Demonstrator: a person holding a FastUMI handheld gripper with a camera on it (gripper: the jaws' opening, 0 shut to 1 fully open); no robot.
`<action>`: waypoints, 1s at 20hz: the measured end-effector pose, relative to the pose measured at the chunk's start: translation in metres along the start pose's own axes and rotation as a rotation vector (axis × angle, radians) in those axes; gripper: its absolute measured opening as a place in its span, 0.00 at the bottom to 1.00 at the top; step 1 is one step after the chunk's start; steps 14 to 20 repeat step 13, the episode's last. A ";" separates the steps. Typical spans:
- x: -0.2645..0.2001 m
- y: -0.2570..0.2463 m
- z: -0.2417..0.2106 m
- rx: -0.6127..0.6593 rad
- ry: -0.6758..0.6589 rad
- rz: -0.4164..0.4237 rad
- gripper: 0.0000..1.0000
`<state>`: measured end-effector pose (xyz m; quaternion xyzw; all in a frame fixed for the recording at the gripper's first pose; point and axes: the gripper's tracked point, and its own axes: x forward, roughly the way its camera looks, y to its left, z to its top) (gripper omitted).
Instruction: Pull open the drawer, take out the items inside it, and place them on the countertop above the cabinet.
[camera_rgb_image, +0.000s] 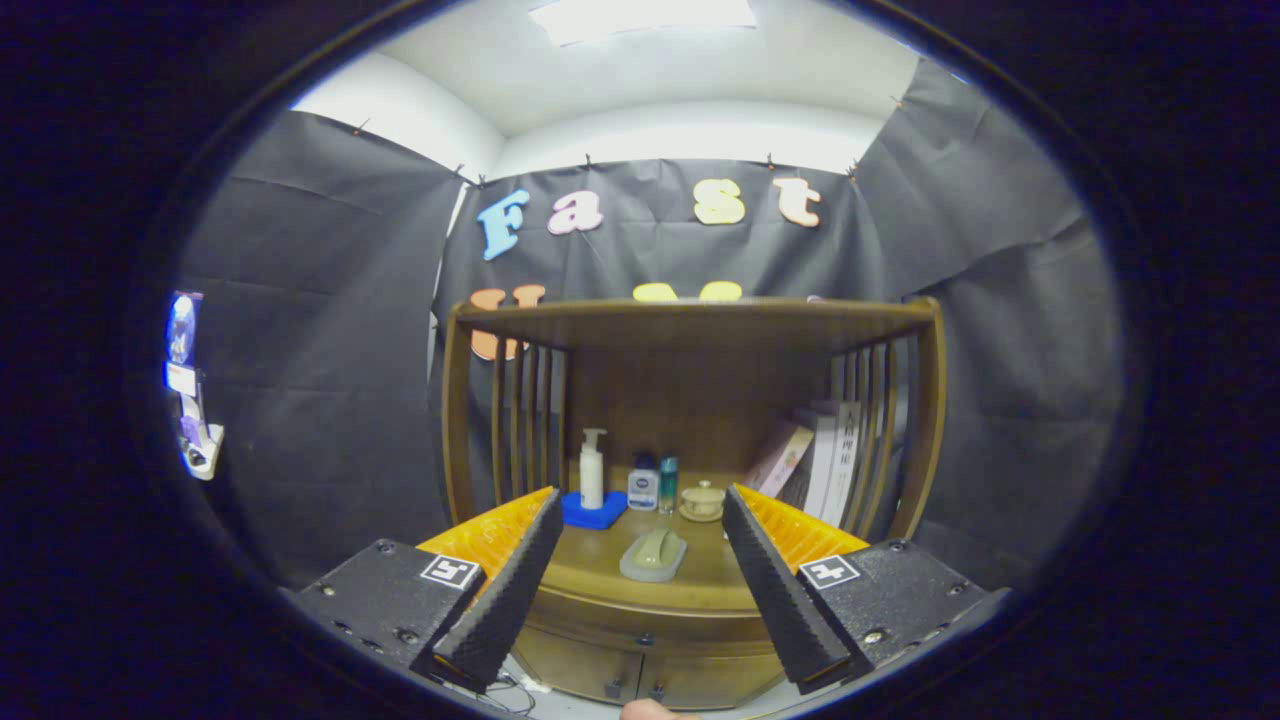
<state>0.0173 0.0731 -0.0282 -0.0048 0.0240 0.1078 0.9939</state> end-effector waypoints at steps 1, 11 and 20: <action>-0.005 -0.001 0.014 -0.007 -0.017 -0.002 1.00; -0.068 -0.018 0.105 0.017 -0.131 -0.018 1.00; -0.079 -0.021 0.117 0.017 -0.151 -0.022 1.00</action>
